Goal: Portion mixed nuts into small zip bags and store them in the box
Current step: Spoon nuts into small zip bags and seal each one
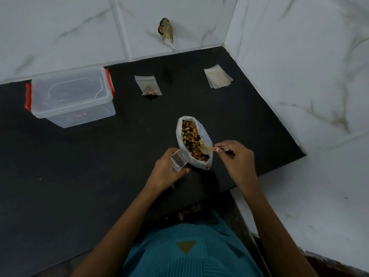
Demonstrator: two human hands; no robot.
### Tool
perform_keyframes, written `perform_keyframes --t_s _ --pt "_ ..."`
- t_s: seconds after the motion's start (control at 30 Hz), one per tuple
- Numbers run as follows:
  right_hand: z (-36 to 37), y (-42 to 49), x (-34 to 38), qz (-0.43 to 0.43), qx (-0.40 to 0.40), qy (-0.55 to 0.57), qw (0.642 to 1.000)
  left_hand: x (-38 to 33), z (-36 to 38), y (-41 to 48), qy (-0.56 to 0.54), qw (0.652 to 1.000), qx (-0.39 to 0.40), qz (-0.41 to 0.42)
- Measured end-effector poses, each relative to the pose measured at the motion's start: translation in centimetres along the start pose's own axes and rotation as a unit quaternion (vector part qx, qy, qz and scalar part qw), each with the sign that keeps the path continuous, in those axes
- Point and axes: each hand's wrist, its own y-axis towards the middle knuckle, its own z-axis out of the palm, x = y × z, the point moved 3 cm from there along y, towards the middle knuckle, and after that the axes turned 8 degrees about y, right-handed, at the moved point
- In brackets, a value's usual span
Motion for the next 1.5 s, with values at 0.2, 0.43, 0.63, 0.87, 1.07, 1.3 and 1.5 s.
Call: perform_keyframes --t_s 0.2,0.43,0.63,0.87,1.07,1.3,1.5 --pt "0.7 -1.0 -0.1 -0.024 -0.006 -0.01 1.0 -0.2 0.6 0.1 0.023 0.998 0.052 -0.029" --pt "1.0 -2.0 -0.3 -0.03 -0.014 -0.001 0.999 -0.2 0.8 0.4 0.031 0.996 0.073 -0.043" --pt "1.6 -2.6 -0.9 0.004 -0.047 0.015 0.999 0.2 0.9 0.4 -0.017 0.996 0.07 -0.056" --pt "0.9 -1.9 -2.2 0.158 -0.081 0.109 0.978 0.0 1.3 0.4 -0.052 0.994 0.076 -0.062" --pt "1.6 -2.2 -1.7 0.074 -0.07 0.084 0.991 0.1 1.2 0.7 -0.071 0.992 0.093 -0.05" --pt "2.1 -3.4 -2.2 0.066 -0.052 0.079 0.993 0.1 1.3 0.8 -0.09 0.991 0.092 -0.038" --pt "0.9 -1.6 -3.2 0.302 -0.119 0.28 0.903 0.1 1.4 0.9 -0.092 0.991 0.087 -0.036"
